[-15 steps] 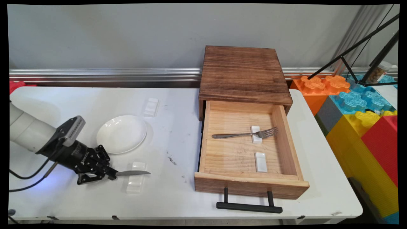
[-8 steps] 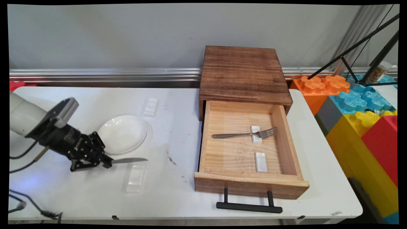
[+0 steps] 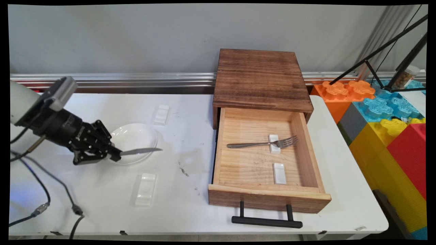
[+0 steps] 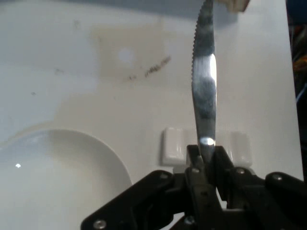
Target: Place the picked object into the drawer
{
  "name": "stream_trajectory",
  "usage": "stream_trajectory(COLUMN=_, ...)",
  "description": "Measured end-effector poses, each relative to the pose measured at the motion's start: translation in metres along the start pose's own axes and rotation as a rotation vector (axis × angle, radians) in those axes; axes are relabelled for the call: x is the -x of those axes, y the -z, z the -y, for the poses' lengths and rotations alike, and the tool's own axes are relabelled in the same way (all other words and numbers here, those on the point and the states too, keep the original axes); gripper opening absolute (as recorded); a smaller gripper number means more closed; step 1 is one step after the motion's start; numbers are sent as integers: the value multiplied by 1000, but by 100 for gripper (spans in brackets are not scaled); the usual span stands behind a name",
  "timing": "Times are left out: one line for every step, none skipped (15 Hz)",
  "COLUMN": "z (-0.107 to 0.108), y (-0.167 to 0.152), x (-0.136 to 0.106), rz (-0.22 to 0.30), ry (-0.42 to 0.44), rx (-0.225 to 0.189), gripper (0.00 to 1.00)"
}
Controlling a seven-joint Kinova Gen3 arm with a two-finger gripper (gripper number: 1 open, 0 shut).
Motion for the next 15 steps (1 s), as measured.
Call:
stream_trajectory(z=-3, y=6, x=-9, rz=-2, ry=-3, rx=-15, gripper=0)
stream_trajectory(z=-7, y=11, x=-18, rz=-2, ry=-5, rx=-26, gripper=0)
stream_trajectory(z=-11, y=17, x=-28, rz=-5, ry=-9, rx=-36, gripper=0)
stream_trajectory(z=-15, y=22, x=-40, rz=-14, ry=-21, rx=-44, gripper=0)
stream_trajectory(z=-18, y=25, x=-49, rz=-20, ry=-32, rx=-50, gripper=0)
stream_trajectory(z=-22, y=29, x=-59, rz=-23, ry=-42, rx=-55, gripper=0)
stream_trajectory(z=-24, y=30, x=-67, rz=-23, ry=-47, rx=-58, gripper=0)
stream_trajectory(z=-26, y=31, x=-73, rz=-22, ry=-49, rx=-59, gripper=0)
stream_trajectory(z=-28, y=31, x=-81, rz=-20, ry=-53, rx=-60, gripper=0)
stream_trajectory(z=-29, y=31, x=-89, rz=-20, ry=-56, rx=-61, gripper=0)
stream_trajectory(z=-30, y=30, x=-97, rz=-21, ry=-60, rx=-61, gripper=0)
stream_trajectory(z=-31, y=29, x=-105, rz=-22, ry=-63, rx=-60, gripper=0)
stream_trajectory(z=-31, y=27, x=-111, rz=-24, ry=-66, rx=-56, gripper=0)
stream_trajectory(z=-31, y=26, x=-115, rz=-24, ry=-66, rx=-53, gripper=0)
stream_trajectory(z=-30, y=22, x=-122, rz=-24, ry=-66, rx=-47, gripper=0)
